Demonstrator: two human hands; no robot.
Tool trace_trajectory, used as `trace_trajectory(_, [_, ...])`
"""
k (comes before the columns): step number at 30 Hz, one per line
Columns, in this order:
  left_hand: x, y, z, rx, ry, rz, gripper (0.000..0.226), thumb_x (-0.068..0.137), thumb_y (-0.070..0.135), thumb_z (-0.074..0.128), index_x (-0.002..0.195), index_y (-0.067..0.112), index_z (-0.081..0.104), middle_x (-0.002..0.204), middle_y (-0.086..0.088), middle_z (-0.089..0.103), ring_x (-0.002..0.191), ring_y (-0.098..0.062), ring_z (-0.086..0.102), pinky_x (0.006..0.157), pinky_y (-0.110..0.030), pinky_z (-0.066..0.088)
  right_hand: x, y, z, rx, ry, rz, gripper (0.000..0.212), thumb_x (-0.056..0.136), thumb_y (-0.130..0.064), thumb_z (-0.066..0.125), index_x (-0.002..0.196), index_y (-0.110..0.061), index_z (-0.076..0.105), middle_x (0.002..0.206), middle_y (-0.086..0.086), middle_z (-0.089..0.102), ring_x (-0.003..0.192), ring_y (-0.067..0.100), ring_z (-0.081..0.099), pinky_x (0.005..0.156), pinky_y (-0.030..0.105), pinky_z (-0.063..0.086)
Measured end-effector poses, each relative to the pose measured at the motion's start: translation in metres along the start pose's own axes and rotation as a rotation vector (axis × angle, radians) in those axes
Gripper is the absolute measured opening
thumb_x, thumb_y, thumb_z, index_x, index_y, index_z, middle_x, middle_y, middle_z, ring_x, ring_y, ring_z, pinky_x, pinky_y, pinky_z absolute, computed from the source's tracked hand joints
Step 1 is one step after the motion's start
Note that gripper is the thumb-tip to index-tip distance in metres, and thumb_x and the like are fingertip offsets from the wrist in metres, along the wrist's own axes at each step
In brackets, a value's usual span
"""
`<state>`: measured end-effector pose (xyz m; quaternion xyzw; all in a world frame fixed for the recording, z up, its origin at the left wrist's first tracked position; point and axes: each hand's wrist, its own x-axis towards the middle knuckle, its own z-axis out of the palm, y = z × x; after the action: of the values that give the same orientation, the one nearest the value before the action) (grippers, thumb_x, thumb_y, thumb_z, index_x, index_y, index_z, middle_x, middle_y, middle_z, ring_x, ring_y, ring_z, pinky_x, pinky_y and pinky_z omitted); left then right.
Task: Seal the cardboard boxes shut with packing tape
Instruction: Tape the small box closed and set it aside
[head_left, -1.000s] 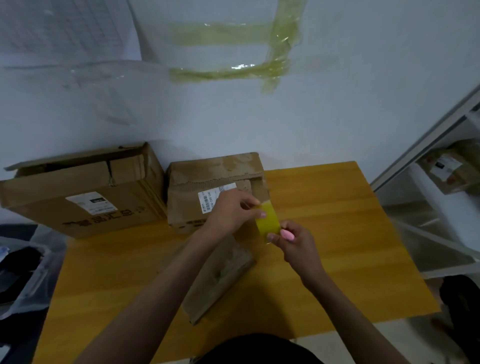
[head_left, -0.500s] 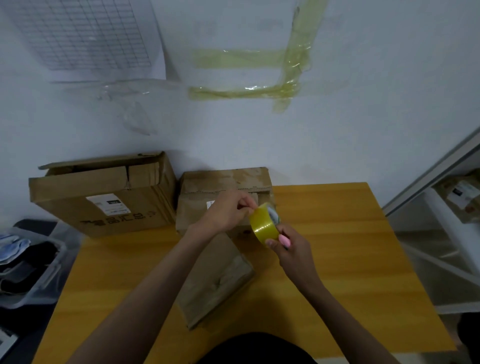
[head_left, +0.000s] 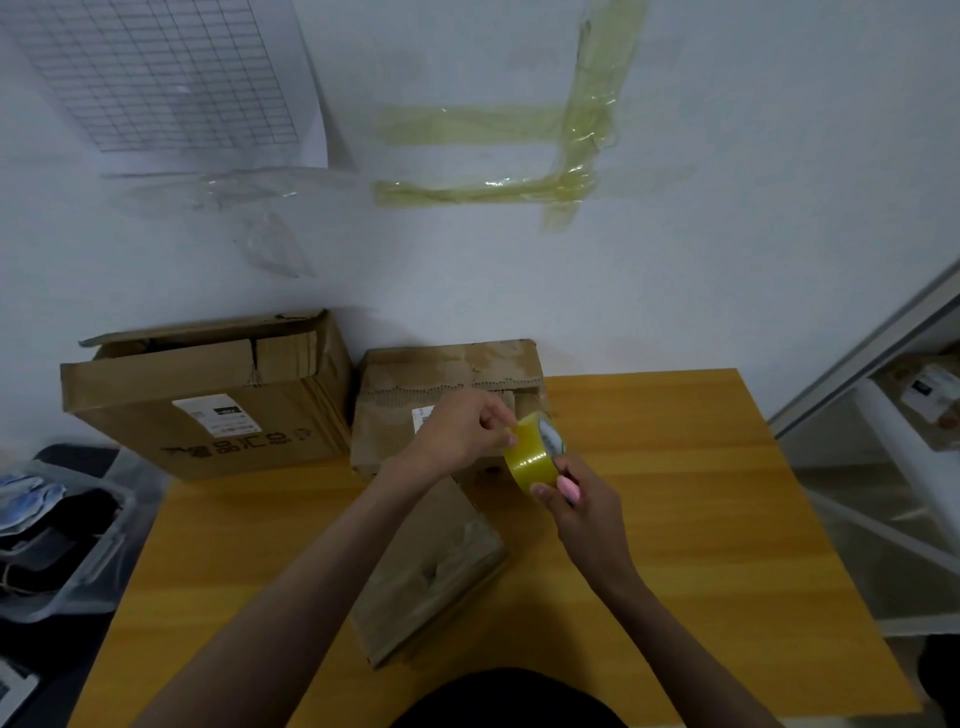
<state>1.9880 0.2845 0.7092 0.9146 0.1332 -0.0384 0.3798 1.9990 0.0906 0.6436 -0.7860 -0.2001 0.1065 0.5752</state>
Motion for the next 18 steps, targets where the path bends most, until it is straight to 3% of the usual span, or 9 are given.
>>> trace_trajectory(5, [0.0, 0.006, 0.0, 0.028, 0.074, 0.026, 0.001, 0.084, 0.016, 0.081, 0.084, 0.016, 0.081, 0.067, 0.019, 0.063, 0.062, 0.005, 0.06, 0.051, -0.005, 0.042, 0.002, -0.003, 0.002, 0.014, 0.003, 0.018, 0.017, 0.084, -0.003, 0.073, 0.083, -0.014, 0.061, 0.072, -0.004, 0.06, 0.065, 0.006, 0.05, 0.056, 0.018, 0.037])
trace_trajectory(11, [0.006, -0.001, -0.009, 0.052, 0.014, 0.074, 0.009, 0.083, 0.013, 0.082, 0.078, 0.02, 0.079, 0.07, 0.018, 0.066, 0.069, 0.012, 0.059, 0.06, -0.006, 0.044, 0.004, -0.002, -0.007, 0.164, -0.056, 0.087, 0.011, 0.089, -0.004, 0.07, 0.088, -0.013, 0.063, 0.067, -0.012, 0.055, 0.056, 0.005, 0.045, 0.049, 0.023, 0.037])
trace_trajectory(15, [0.006, -0.009, -0.009, -0.13, 0.01, 0.075, 0.018, 0.089, 0.011, 0.075, 0.077, 0.024, 0.071, 0.077, 0.01, 0.068, 0.07, 0.002, 0.06, 0.062, -0.011, 0.043, 0.006, -0.004, -0.011, 0.321, -0.056, 0.162, 0.007, 0.093, -0.005, 0.066, 0.094, -0.004, 0.06, 0.07, 0.0, 0.048, 0.053, 0.01, 0.039, 0.042, 0.025, 0.034])
trace_trajectory(18, [0.005, -0.014, -0.024, -0.252, 0.1, 0.021, 0.009, 0.092, 0.013, 0.072, 0.084, 0.017, 0.071, 0.083, 0.002, 0.072, 0.077, -0.012, 0.066, 0.069, -0.02, 0.051, 0.006, -0.003, -0.017, 0.358, -0.038, 0.179, 0.009, 0.093, -0.005, 0.065, 0.094, -0.001, 0.057, 0.07, 0.004, 0.045, 0.053, 0.011, 0.035, 0.042, 0.025, 0.032])
